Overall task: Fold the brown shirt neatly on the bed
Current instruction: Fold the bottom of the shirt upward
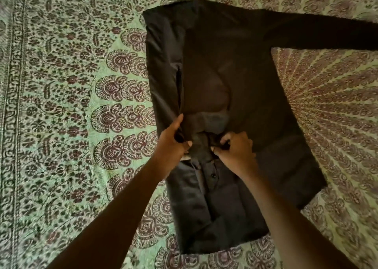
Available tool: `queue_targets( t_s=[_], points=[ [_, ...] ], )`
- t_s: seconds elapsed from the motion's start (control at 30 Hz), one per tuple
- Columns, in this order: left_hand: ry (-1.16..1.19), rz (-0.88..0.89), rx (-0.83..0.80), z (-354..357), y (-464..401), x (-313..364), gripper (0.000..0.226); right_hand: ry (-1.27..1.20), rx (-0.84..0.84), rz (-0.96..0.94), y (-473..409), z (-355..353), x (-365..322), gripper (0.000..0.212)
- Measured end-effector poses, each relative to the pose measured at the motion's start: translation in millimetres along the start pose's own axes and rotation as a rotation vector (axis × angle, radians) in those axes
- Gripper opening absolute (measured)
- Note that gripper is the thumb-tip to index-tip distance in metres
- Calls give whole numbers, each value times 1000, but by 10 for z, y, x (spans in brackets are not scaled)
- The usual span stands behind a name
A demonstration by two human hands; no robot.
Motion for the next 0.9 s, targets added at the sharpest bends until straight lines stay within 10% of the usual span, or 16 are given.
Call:
queue_targets(
  t_s=[0.57, 0.9],
  points=[
    [-71, 30, -9, -274, 732, -540, 114, -342, -50, -93, 780, 31, 548, 34],
    [-483, 312, 209, -174, 831, -543, 86, 211, -137, -428, 760, 89, 495, 38]
  ],
)
Point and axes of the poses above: each hand's wrist, its own y-axis away from the middle knuckle, its own z-axis out of the palm, x = y × z, the point moved 3 cm from there along -y, towards the middle knuckle, and after that the axes turned 11 degrees about x, right-handed, at the moved point
